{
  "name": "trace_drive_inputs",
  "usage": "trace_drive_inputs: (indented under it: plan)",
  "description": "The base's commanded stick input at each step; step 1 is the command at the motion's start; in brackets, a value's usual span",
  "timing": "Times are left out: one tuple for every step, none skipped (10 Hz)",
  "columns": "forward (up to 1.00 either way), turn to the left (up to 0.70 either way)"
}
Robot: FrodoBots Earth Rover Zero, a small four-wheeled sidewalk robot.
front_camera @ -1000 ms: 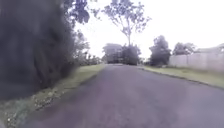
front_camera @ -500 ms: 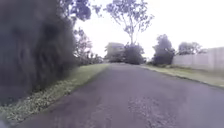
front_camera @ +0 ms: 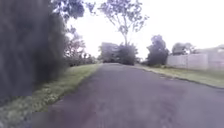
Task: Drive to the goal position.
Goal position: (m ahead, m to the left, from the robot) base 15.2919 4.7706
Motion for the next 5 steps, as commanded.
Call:
trace_drive_inputs:
  plan:
    - [0.85, -0.21]
    - [0.85, 0.0]
    - [0.85, 0.0]
    - [0.85, 0.0]
    - [0.85, 0.0]
